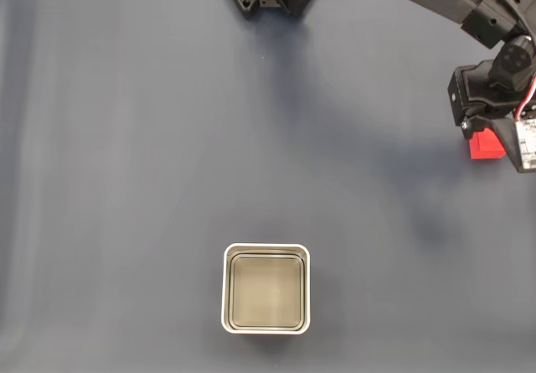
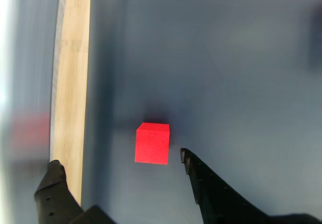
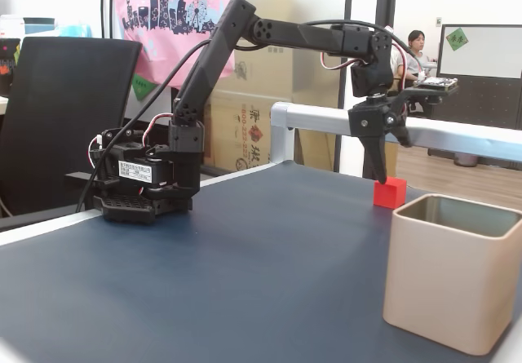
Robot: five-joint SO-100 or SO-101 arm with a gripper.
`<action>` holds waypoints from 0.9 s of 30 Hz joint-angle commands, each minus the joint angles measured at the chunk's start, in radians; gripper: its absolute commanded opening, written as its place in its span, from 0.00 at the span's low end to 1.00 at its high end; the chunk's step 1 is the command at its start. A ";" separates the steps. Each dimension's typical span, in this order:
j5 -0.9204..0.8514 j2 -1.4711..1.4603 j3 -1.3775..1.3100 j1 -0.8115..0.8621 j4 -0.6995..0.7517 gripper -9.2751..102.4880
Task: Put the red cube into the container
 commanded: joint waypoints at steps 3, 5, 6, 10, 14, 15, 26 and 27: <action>0.014 -0.032 -0.104 -0.011 0.008 0.54; 0.014 -0.048 -0.118 -0.009 0.009 0.54; 0.012 -0.055 -0.123 -0.009 0.009 0.54; 0.012 -0.095 -0.160 -0.012 0.012 0.54; 0.012 -0.124 -0.187 -0.020 0.020 0.54; 0.012 -0.130 -0.189 -0.021 0.020 0.54; 0.020 -0.155 -0.195 -0.037 0.032 0.53; 0.021 -0.155 -0.195 -0.037 0.032 0.53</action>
